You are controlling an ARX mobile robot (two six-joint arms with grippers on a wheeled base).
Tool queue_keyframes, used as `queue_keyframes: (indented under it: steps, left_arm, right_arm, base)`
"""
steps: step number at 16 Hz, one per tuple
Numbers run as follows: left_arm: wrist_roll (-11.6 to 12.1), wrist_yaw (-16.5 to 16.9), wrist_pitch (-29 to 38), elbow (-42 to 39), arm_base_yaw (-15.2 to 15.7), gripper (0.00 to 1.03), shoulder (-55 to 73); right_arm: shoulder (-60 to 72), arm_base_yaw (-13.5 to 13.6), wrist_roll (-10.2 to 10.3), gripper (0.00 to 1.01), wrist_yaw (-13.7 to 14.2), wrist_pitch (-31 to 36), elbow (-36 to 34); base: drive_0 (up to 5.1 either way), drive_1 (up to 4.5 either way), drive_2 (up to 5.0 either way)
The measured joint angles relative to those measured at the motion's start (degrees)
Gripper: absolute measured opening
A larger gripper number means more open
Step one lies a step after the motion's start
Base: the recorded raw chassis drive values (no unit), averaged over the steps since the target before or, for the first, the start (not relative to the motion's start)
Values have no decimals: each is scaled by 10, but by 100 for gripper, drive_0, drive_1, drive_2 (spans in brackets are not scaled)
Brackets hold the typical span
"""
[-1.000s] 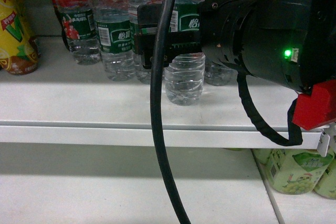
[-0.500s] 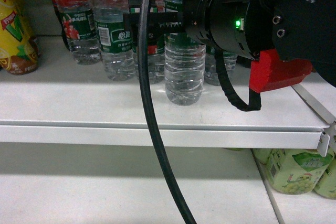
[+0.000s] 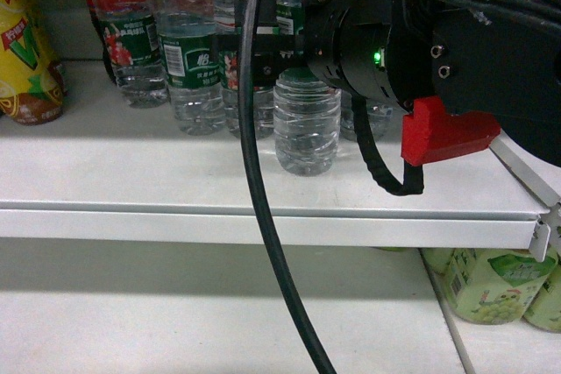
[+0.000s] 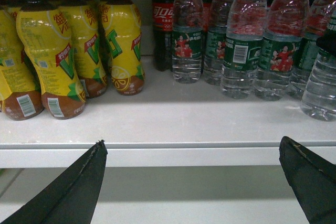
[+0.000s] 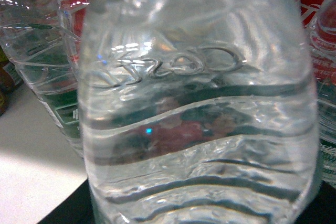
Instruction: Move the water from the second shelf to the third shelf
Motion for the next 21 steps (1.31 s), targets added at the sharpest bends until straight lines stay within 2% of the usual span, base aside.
queue_keyframes:
  steps: [1,3,5,9,11,16,20,21]
  left_arm:
    - [0,0,0,0,0,98,0]
    - [0,0,0,0,0,98,0]
    - [0,0,0,0,0,98,0]
    - [0,0,0,0,0,98,0]
    - [0,0,0,0,0,98,0]
    - [0,0,0,0,0,98,0]
    - [0,0,0,0,0,98,0]
    - [0,0,0,0,0,98,0]
  right_arm:
    - [0,0,5,64,2,0,0]
    - [0,0,10,53,2,1,0]
    - [-2,0,13,46,1,2,0]
    - [-30,0,18,44,-14,-3,-29]
    - [-58,0,25,43,-19,-6,-59]
    - [-165,-2,20,43,-22,-34,-164]
    - [-267,-27,3,43,-17,-60,-243]
    - [-323,-51,-3,43,-13,-77,-274]
  base:
    - [0,0,0]
    - [0,0,0]
    - [0,0,0]
    - [0,0,0]
    - [0,0,0]
    - [0,0,0]
    - [0,0,0]
    - [0,0,0]
